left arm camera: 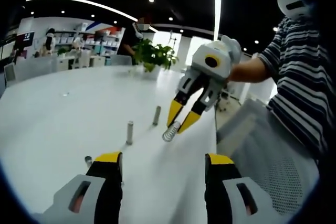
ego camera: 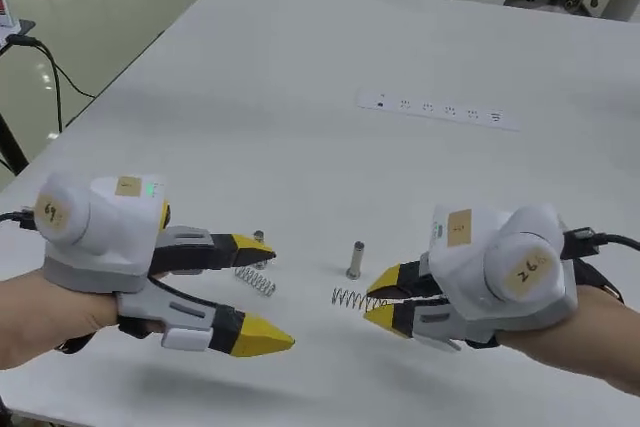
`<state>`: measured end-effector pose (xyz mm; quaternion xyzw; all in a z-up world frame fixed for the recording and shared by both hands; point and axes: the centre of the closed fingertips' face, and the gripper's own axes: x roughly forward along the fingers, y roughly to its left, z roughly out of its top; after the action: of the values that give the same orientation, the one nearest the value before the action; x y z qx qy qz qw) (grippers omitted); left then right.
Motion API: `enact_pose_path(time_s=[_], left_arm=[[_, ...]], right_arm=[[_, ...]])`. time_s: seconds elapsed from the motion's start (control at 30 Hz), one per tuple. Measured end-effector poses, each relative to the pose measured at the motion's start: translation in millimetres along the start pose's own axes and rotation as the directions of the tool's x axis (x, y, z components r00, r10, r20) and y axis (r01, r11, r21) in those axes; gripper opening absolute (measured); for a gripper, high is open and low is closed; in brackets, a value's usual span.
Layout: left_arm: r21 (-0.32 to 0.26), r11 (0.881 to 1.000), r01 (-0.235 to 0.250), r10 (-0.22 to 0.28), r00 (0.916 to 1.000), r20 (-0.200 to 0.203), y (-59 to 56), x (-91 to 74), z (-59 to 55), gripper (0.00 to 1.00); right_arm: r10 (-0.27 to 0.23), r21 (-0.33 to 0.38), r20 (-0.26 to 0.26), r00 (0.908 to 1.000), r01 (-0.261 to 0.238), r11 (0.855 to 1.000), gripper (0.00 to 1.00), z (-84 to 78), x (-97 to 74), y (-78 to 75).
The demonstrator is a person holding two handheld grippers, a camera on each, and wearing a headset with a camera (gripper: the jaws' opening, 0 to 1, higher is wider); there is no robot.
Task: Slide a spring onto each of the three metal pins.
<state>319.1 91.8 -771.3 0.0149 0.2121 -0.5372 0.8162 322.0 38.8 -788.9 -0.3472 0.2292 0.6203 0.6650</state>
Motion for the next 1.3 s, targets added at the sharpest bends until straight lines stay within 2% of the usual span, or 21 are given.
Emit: enact_pose_path(time_s=[0.13,0.23,0.57,0.67,0.97,1.2,1.3], left_arm=[[0.004,1.000,0.015,-0.015,0.9998,0.012,-0.1,7.0,7.1,0.55],[0.012,0.999,0.040,-0.040,0.9991,0.012,-4.9,14.5,11.0,0.51],[0.034,0.995,0.098,-0.098,0.9951,0.005,-17.1,30.6,11.8,0.31],[0.041,0.993,0.114,-0.115,0.9934,0.002,-20.8,34.5,14.4,0.29],[0.057,0.991,0.123,-0.125,0.9920,0.020,-20.6,38.4,21.5,0.18],[0.070,0.988,0.137,-0.138,0.9902,0.019,-25.0,39.3,21.3,0.06],[0.075,0.988,0.134,-0.136,0.9905,0.022,-25.9,40.4,21.7,0.05]], right_arm=[[0.002,-0.004,0.006,1.0000,-0.002,1.000,0.07,3.6,-2.4,0.9],[0.007,-0.010,0.006,1.0000,-0.007,1.000,0.07,4.4,-3.7,2.3],[0.017,-0.018,0.012,0.9998,-0.017,1.000,0.07,7.4,-7.2,6.9],[0.018,-0.018,0.016,0.9997,-0.018,1.000,0.07,9.6,-8.8,8.1],[0.021,-0.027,0.029,0.9994,-0.020,0.999,0.07,16.1,-13.5,9.8],[0.013,-0.036,0.031,0.9994,-0.012,0.999,0.07,16.9,-16.4,10.0],[0.011,-0.037,0.029,0.9995,-0.010,0.999,0.07,16.0,-16.8,9.5]])
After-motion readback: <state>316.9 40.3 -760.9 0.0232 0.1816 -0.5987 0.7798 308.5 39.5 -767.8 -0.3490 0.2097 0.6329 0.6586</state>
